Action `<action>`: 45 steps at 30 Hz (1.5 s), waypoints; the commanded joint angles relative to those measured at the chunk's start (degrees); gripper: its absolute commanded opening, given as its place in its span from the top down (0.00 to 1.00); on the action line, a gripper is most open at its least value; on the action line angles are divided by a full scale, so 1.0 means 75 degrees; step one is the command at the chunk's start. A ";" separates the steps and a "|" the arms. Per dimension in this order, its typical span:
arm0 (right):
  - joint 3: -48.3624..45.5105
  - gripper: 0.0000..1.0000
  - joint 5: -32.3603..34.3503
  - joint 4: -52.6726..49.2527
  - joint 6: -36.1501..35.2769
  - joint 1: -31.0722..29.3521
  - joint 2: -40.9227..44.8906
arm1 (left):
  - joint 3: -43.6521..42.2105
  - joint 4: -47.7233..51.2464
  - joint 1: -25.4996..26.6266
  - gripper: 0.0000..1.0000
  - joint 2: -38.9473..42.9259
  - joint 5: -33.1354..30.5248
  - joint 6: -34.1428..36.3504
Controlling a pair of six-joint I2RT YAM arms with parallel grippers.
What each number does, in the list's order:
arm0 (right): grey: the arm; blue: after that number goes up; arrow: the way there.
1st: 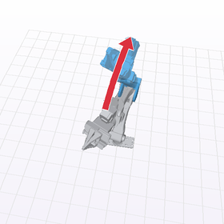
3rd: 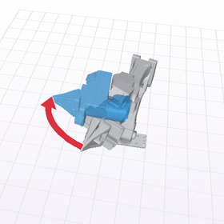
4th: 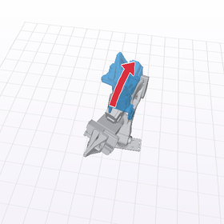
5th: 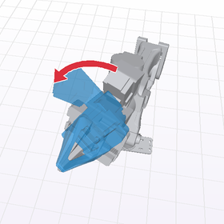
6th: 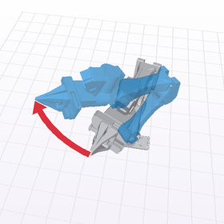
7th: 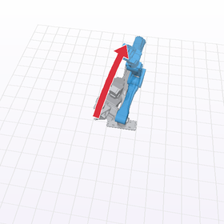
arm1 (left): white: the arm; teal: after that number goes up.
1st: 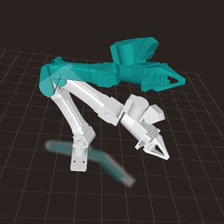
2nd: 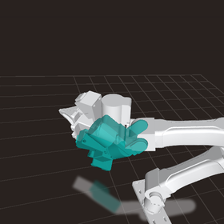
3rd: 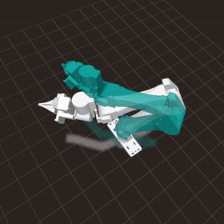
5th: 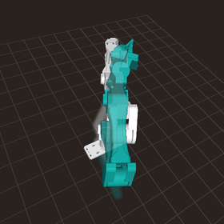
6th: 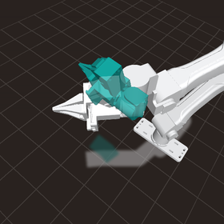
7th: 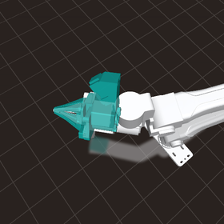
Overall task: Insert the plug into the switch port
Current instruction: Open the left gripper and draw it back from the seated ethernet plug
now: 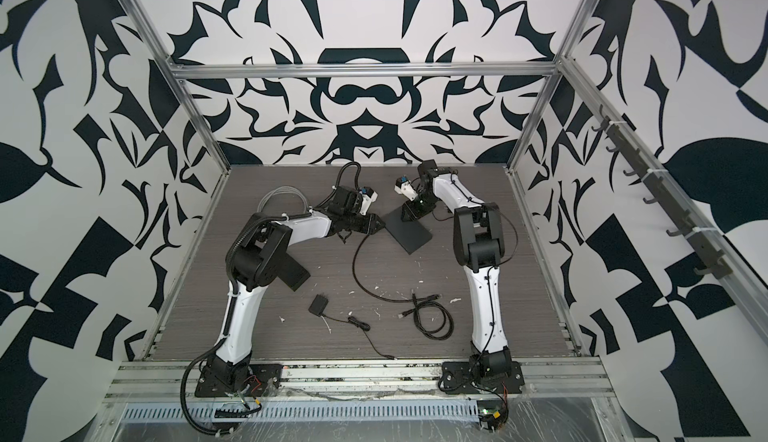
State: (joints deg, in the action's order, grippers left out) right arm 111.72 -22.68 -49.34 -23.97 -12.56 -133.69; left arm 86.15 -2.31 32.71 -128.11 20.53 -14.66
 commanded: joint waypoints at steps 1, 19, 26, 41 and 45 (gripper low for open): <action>-0.0228 0.55 -0.0470 -0.0578 0.0260 -0.0381 -0.0339 | -0.0138 0.0618 0.0039 0.51 0.0404 -0.0448 0.0557; -0.0186 0.55 -0.0147 -0.0592 0.0333 -0.0373 -0.0523 | -0.1030 0.1123 0.0115 0.61 0.1439 -0.1612 0.1850; -0.0107 0.55 -0.0135 -0.0639 0.0348 -0.0375 -0.0581 | -0.1076 0.1225 0.0121 0.69 0.1419 -0.1027 0.2027; -0.0079 0.55 -0.0165 -0.0686 0.0310 -0.0382 -0.0616 | -0.0631 0.1639 0.0209 0.84 0.0803 -0.0913 0.2257; -0.0057 0.55 -0.0097 -0.0778 0.0241 -0.0388 -0.0692 | -0.0347 0.1735 0.0221 0.87 0.0578 -0.0863 0.2307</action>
State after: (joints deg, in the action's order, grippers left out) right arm 112.31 -25.50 -50.00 -21.54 -14.11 -134.78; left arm 81.45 9.54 33.71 -121.05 12.53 1.80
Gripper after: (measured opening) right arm 0.450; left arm 0.136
